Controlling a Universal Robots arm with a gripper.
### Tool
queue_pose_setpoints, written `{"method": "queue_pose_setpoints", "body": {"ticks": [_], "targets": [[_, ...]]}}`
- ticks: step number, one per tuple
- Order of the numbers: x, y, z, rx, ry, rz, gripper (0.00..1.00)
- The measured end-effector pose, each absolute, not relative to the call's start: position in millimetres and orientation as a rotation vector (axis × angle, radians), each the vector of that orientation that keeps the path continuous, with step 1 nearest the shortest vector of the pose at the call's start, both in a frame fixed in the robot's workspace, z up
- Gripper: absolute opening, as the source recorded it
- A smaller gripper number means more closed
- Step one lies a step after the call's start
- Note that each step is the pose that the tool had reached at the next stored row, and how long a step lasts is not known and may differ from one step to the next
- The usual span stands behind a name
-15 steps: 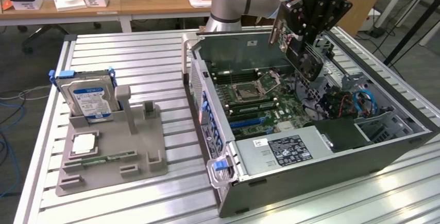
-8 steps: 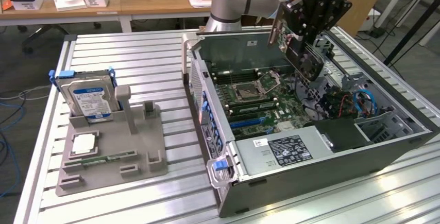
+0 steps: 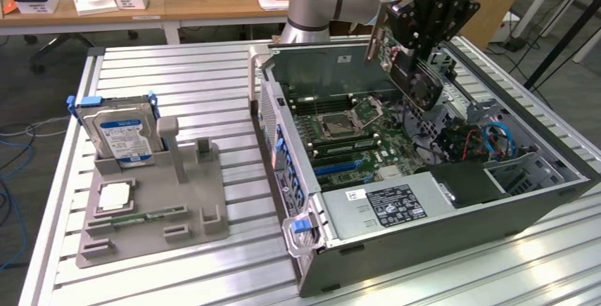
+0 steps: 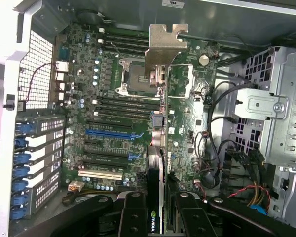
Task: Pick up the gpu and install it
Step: 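Insert the gpu into the slot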
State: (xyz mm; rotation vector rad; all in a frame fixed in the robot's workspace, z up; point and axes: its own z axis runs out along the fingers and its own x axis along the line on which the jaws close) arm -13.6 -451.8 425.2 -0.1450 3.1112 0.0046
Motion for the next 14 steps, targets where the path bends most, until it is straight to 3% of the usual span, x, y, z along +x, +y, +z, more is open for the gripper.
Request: {"method": "queue_pose_setpoints", "body": {"ticks": [14], "targets": [[-13.7,-451.8,425.1,-0.200,3.108,0.005,0.26]]}}
